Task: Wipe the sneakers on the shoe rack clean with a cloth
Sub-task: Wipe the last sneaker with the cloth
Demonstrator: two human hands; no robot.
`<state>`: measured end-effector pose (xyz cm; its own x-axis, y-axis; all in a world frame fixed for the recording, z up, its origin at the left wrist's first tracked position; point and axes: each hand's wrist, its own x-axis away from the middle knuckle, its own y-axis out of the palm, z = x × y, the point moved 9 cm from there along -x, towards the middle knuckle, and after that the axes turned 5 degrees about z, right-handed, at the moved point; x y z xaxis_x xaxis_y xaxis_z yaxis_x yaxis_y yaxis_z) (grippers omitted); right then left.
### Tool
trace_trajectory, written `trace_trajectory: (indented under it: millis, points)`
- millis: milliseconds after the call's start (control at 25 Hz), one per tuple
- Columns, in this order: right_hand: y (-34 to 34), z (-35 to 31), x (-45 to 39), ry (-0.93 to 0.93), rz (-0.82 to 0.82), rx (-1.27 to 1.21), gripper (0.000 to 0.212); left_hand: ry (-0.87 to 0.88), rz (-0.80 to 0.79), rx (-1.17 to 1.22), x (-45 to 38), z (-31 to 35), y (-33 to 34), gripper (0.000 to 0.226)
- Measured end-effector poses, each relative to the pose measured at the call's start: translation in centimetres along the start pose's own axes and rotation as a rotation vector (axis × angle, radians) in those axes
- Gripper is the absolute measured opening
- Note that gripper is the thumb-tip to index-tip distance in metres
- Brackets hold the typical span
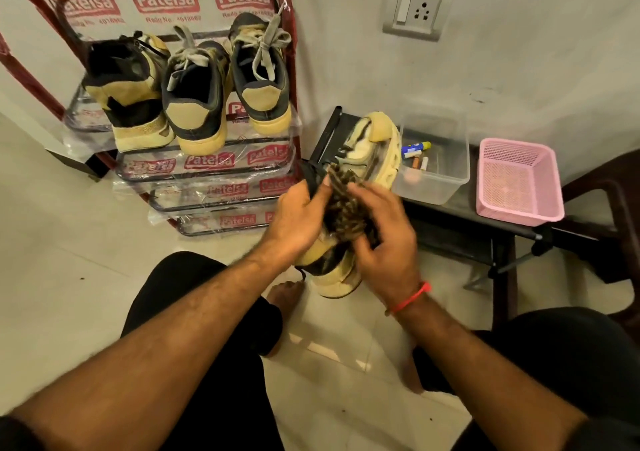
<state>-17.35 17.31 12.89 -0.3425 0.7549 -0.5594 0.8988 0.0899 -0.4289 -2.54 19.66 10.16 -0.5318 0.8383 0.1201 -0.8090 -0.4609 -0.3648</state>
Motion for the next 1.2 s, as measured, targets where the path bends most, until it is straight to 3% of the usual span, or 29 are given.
trace_trajectory:
  millis: [120, 160, 280, 320, 400, 520, 600, 680, 840, 920, 1000, 1120, 1200]
  points:
    - [1.6, -1.8, 0.4, -0.26, -0.147, 0.134, 0.055, -0.175, -0.016, 0.221, -0.5, -2.1, -0.7, 0.041]
    - [1.0, 0.0, -1.0, -0.234, -0.126, 0.188, 0.051, -0.183, -0.046, 0.2, -0.5, -2.5, -0.4, 0.043]
    - [-2.3, 5.9, -5.0, 0.075, -0.018, 0.242, 0.043, -0.167, -0.122, 0.089, -0.3, -3.0, 0.8, 0.052]
    - [-2.1, 5.9, -4.8, 0.085, -0.041, 0.233, 0.042, -0.191, -0.116, 0.095, -0.1, -2.9, 0.7, 0.057]
    - [0.4, 2.9, -2.4, -0.018, -0.176, 0.164, 0.041, -0.29, -0.06, 0.188, -0.7, -3.7, -0.1, 0.065]
    - [3.2, -2.9, 1.6, -0.264, -0.385, 0.004, 0.033, -0.316, 0.034, 0.2, -1.2, -3.9, -2.2, 0.043]
    - [3.7, -4.1, 2.3, -0.394, -0.467, -0.032, 0.028, -0.317, 0.03, 0.154, -1.1, -4.2, -2.4, 0.04]
    - [3.3, -2.8, 0.8, -0.409, -0.439, 0.042, 0.027, -0.31, -0.051, 0.137, -0.7, -3.8, -1.4, 0.041]
    - [0.3, 2.9, -4.5, -0.137, -0.183, 0.256, 0.029, -0.256, -0.137, 0.214, -0.6, -2.6, 0.3, 0.042]
    - [-0.2, 3.8, -4.7, -0.071, -0.186, 0.267, 0.029, -0.248, -0.114, 0.166, -0.8, -3.0, 0.3, 0.059]
    - [1.2, 1.3, -2.4, -0.147, -0.326, 0.177, 0.027, -0.264, -0.064, 0.111, -1.1, -4.0, -0.5, 0.073]
    - [4.5, -4.5, 2.9, -0.446, -0.636, 0.038, 0.023, -0.279, -0.02, 0.039, -1.2, -4.3, -1.8, 0.062]
    - [4.6, -3.9, 2.1, -0.468, -0.681, 0.064, 0.024, -0.286, -0.013, 0.027, -1.3, -4.1, -1.9, 0.058]
